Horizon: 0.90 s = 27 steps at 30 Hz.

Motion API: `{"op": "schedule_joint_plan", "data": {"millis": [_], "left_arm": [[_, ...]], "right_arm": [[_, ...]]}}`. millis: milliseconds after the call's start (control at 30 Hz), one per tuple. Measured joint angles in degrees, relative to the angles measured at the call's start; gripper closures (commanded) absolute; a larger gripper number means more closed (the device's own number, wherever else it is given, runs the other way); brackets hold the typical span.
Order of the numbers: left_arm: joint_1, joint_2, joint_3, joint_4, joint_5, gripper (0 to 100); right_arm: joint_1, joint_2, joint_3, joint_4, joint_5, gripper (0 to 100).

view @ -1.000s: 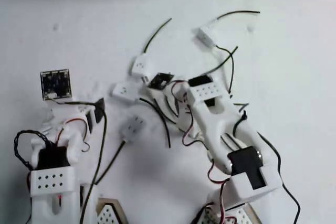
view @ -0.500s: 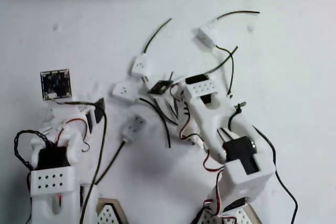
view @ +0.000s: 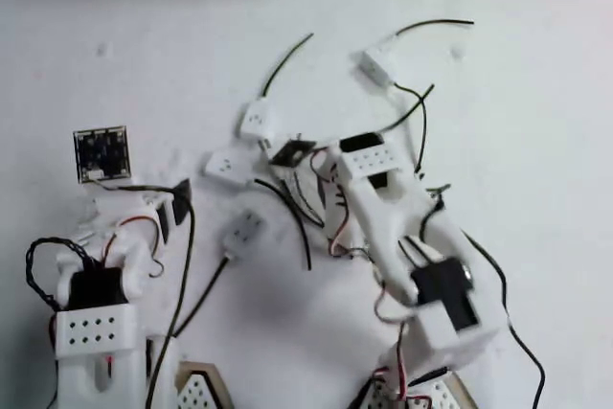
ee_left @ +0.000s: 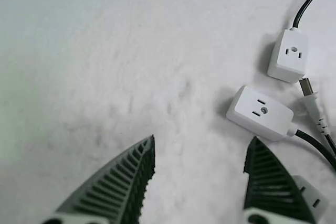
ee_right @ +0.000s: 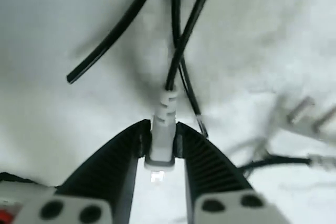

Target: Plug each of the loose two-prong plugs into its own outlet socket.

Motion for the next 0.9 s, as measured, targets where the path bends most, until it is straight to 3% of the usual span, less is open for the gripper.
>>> {"op": "schedule_joint_plan", "data": {"millis": [233, 700, 900], "left_arm": [[0.0, 0.0, 0.0, 0.0, 0.0, 72], [0.0, -0.5, 0.0, 0.1, 0.0, 72], [0.0, -12.7, 0.0, 6.0, 0.0, 72]], "right_arm": [[-1.1, -19.1, 0.0, 5.1, -5.5, 98.0], [-16.1, -48.3, 1.0, 7.9, -17.1, 97.9], [-25.0, -54.2, 11.8, -0.3, -21.1, 97.9]]}}
